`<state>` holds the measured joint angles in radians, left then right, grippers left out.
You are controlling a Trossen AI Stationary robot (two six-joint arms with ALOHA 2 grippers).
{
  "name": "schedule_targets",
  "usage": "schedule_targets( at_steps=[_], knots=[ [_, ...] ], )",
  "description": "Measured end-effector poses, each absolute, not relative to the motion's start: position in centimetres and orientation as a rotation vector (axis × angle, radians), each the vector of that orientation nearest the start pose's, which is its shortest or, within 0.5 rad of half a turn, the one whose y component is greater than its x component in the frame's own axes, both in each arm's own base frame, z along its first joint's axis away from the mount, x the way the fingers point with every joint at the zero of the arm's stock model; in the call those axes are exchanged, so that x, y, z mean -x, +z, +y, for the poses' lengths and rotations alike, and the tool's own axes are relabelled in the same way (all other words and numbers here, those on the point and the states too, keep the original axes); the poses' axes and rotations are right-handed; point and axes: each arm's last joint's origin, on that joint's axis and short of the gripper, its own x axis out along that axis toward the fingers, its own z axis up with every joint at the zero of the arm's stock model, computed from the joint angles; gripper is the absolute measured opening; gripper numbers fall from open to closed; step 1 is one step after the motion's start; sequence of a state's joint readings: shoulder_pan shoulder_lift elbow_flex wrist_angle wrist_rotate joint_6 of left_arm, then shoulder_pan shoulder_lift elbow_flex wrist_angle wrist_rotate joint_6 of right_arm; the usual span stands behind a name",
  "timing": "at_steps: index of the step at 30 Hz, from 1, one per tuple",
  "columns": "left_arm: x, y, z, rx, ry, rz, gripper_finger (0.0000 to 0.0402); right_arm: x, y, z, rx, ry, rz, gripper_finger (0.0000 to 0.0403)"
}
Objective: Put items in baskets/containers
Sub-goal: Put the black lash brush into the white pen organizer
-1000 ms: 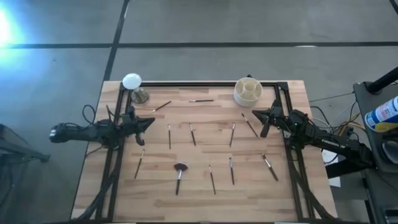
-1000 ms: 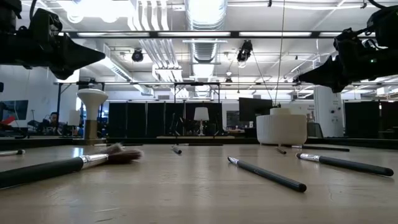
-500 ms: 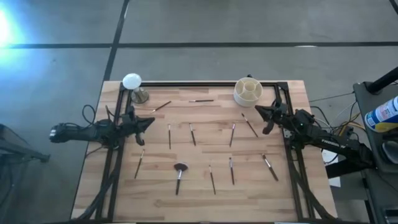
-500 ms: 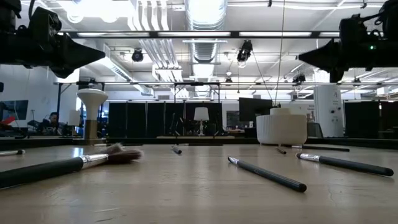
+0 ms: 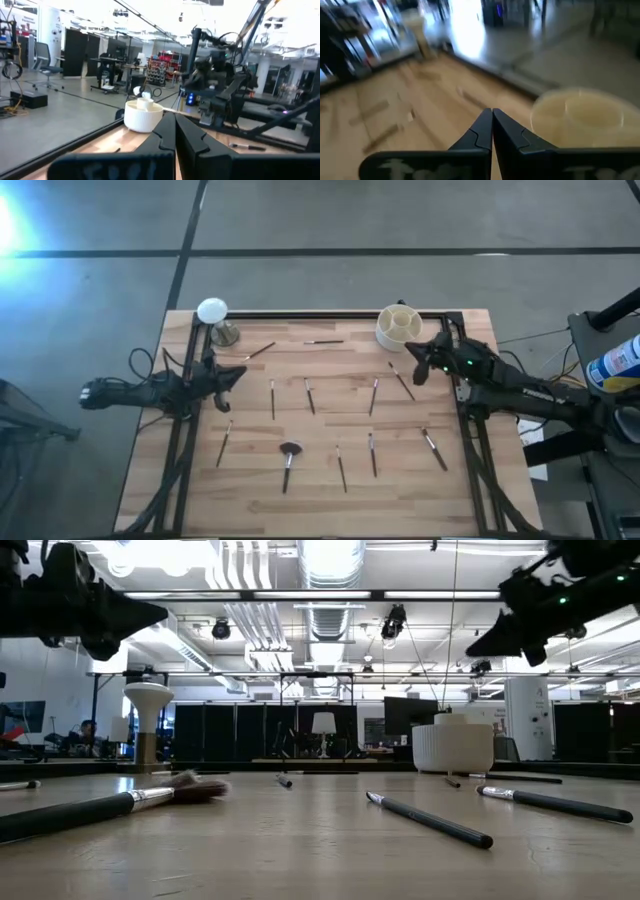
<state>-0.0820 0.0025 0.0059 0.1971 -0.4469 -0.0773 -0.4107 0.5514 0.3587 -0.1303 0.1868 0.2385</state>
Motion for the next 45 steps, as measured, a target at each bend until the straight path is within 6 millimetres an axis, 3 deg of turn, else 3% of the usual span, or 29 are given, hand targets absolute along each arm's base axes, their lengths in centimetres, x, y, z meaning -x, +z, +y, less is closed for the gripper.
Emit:
schedule_targets(
  at_steps=[11,17,24,29,38,45],
  knots=[
    [-9.3,18.0,0.7,0.199,0.415,-0.191,0.0000,-17.0,20.6,-8.0,-0.519,-0.746,0.703,0.0012],
    [-9.4,17.4,0.7,0.255,0.417,-0.146,0.0000,-18.9,19.2,-8.8,-0.634,-0.807,0.876,0.0052],
    [-9.6,17.2,0.7,0.265,0.424,-0.119,0.0000,-20.7,17.5,-10.0,-0.696,-0.868,0.962,0.0109],
    [-9.7,17.1,0.7,0.274,0.426,-0.111,0.0000,-21.2,15.8,-11.1,-0.702,-0.933,0.992,0.0130],
    [-9.7,17.1,0.7,0.281,0.428,-0.110,0.0000,-21.9,13.7,-12.2,-0.713,-0.962,1.015,0.0128],
    [-9.7,17.1,0.7,0.282,0.436,-0.110,0.0000,-22.2,12.7,-12.3,-0.708,-0.969,1.048,0.0087]
  ],
)
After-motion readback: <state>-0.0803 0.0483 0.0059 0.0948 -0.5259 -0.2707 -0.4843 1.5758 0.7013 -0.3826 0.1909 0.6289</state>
